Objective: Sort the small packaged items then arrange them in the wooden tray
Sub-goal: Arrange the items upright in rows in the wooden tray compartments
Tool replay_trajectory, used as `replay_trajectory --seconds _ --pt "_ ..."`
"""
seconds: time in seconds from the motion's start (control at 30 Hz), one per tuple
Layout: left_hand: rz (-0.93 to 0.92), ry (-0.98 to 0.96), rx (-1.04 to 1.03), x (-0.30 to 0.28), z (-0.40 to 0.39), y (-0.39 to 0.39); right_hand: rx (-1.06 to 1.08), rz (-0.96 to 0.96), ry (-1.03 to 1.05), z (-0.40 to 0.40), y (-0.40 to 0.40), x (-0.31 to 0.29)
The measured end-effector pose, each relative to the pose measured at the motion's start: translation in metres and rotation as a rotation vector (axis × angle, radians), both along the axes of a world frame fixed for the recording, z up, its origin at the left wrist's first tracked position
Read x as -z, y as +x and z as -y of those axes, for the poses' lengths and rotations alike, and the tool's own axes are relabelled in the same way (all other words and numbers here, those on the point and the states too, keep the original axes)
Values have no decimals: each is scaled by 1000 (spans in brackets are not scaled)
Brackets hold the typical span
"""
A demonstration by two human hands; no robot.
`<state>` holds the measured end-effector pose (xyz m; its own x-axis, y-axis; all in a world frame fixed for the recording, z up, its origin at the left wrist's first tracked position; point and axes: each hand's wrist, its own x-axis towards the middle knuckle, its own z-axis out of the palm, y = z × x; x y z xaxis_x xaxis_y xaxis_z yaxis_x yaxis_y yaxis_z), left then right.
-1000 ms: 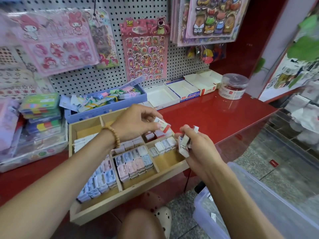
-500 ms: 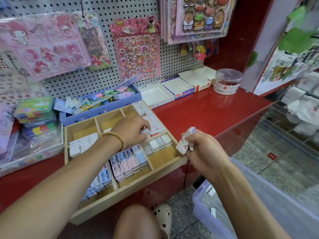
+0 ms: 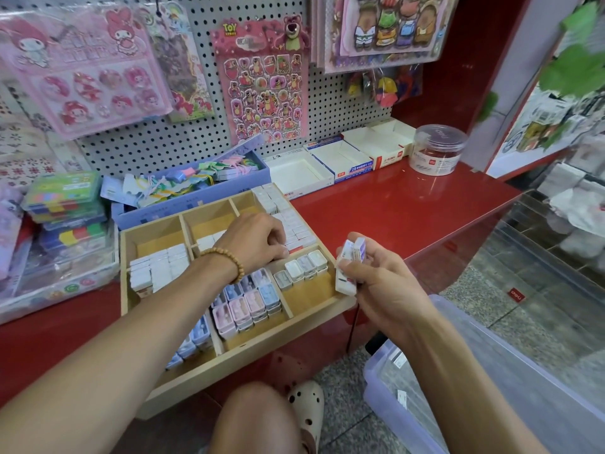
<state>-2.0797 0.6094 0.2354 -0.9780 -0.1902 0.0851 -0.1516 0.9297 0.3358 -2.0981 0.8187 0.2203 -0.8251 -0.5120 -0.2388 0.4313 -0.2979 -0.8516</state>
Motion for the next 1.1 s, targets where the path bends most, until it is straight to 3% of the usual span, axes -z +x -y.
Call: replay_trajectory --seconds 0.13,0.2,0.27,0.37,0.5,0.67,0.8,0.97,1.1 --pt "-4 -81 -16 3 2 1 -29 -54 45 2 0 1" --pt "-110 -35 -28 2 -1 3 -63 -105 75 4 2 1" --pt "-179 233 -7 -4 -11 8 -100 -180 127 8 3 0" --pt "-66 692 68 -13 -25 14 -172 -314 186 16 5 -4" --pt "15 871 61 -20 -20 16 -204 -417 207 24 1 -8" --pt "-45 1023 -24 -28 -5 6 -219 -354 140 26 -11 -4" --pt "-120 933 -148 -36 18 -12 -79 -280 220 26 -26 1" --pt "-172 438 -163 -28 45 -41 9 -267 293 28 -46 6" --pt "-152 257 -162 -21 54 -63 3 -346 365 26 -59 8"
